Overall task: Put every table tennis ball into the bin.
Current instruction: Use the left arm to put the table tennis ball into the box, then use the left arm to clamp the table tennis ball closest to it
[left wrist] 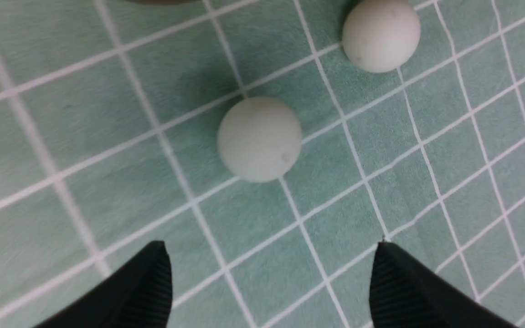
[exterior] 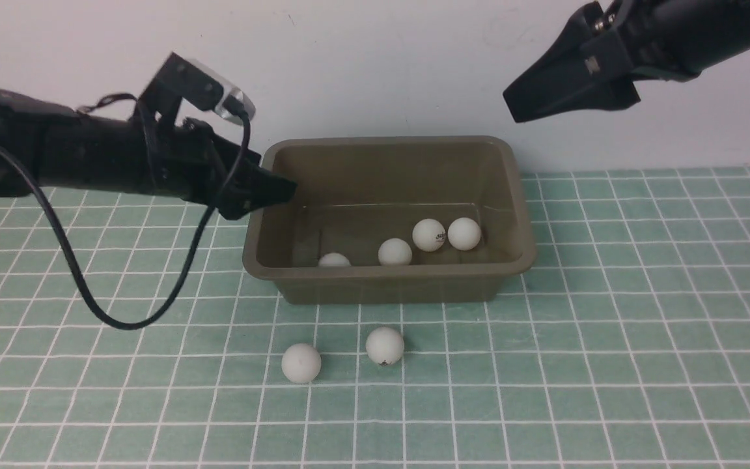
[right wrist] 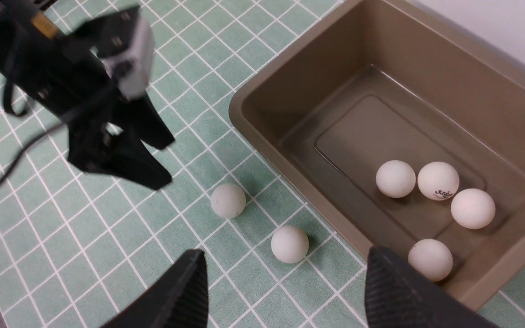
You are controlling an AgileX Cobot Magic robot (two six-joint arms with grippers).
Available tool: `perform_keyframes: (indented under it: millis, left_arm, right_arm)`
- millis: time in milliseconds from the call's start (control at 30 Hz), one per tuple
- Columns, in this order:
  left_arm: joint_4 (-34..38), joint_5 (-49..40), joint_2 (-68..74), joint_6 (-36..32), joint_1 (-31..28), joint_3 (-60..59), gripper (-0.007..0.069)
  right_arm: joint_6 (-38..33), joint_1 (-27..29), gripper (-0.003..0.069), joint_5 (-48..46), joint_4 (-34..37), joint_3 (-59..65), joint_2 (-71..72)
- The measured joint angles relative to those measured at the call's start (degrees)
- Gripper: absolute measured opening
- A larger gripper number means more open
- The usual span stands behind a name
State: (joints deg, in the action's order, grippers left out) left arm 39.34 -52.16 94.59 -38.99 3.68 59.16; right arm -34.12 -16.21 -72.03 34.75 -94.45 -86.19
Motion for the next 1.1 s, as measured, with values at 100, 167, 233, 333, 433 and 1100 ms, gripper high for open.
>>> perform_keyframes:
  millis: [100, 167, 233, 333, 433, 1100]
  left_arm:
    - [1.53, 6.26, 2.68, -3.79, 5.29, -1.06, 0.0521]
    - [1.88, 11.22, 3.97, -5.65, 8.67, -1.06, 0.0521]
    - [1.88, 15.28, 4.88, -6.4, 10.83, -1.06, 0.0521]
    - [1.88, 18.15, 6.12, -6.35, 12.03, -1.06, 0.0521]
    - [1.88, 19.42, 7.39, -6.35, 12.29, -1.06, 0.0521]
    - [2.1, 20.53, 10.09, -10.41, 12.39, -1.05, 0.0057]
  right_arm:
    - [-0.04, 0.0, 0.0421, 0.0, 0.0, 0.0, 0.0]
    - [-0.04, 0.0, 0.0421, 0.0, 0.0, 0.0, 0.0]
    - [-0.04, 0.0, 0.0421, 0.0, 0.0, 0.0, 0.0]
    - [-0.04, 0.0, 0.0421, 0.0, 0.0, 0.0, 0.0]
    - [-0.04, 0.0, 0.0421, 0.0, 0.0, 0.0, 0.0]
    - [-0.04, 0.0, 0.0421, 0.0, 0.11, 0.0, 0.0]
